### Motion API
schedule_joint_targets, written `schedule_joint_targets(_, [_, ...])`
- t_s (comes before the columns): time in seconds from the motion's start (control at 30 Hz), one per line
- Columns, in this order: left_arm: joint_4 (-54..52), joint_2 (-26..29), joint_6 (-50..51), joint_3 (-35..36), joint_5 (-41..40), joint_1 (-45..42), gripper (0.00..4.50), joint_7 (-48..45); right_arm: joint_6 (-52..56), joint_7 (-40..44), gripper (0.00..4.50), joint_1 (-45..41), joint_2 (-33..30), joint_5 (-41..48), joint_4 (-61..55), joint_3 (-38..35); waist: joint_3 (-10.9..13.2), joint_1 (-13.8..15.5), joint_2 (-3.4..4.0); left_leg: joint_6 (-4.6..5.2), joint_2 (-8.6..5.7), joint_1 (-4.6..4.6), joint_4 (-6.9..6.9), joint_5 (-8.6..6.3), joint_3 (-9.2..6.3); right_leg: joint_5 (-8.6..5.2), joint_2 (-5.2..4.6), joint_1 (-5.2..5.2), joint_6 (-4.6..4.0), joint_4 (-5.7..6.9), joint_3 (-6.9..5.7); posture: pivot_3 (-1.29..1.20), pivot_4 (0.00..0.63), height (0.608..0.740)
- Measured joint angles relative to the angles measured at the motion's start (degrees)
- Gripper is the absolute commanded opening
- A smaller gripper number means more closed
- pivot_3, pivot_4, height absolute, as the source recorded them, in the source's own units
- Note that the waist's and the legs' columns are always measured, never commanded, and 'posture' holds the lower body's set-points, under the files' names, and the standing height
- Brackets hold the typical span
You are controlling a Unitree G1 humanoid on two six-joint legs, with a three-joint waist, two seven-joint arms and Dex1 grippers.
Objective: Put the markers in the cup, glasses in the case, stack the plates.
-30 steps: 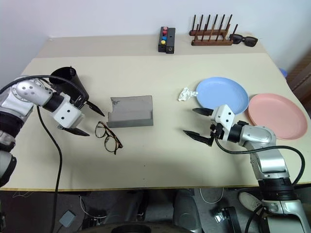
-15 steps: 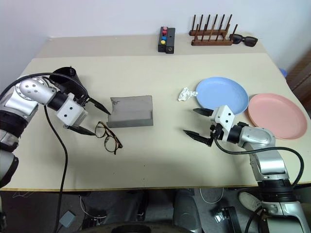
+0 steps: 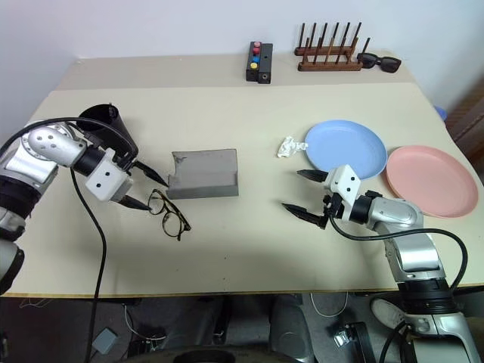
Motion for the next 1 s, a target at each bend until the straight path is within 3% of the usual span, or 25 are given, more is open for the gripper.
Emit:
schedule_joint_targets(0.03, [-0.15,-0.02,-0.04,0.01,0.00,0.15,1.06,0.00,0.05,-0.01,4.50,0.00,0.00,0.00,-0.11,0.00,0.00,0.02,0.00,-0.01,0.00,0.00,0.00,0.00,0.00,0.00,0.00,0.00,0.00,0.00,0.00,0.00,0.150,0.740])
schedule_joint_targets(0.53, [-5.45,2.62,2.00,-6.28,-2.34,0.63,1.06,0.00,0.42,-0.79,4.50,0.26,0.21,0.03,-1.29,0.06,0.00,0.09,0.00,0.01,0.00,0.00,0.01,-0.01,0.00,0.00,0.01,0.01,0.00,0.01,0.02,0.00,0.150,0.740])
schedule_joint_targets(1.0, [2.77,-2.63,-4.08,-7.28,3.63,-2.35,1.06,-0.01,1.55,-1.72,4.50,1.50,0.65,0.16,-3.31,0.10,0.00,0.08,0.00,0.01,0.00,0.00,0.02,0.00,0.00,0.00,0.01,0.01,0.00,0.00,0.02,0.00,0.150,0.740])
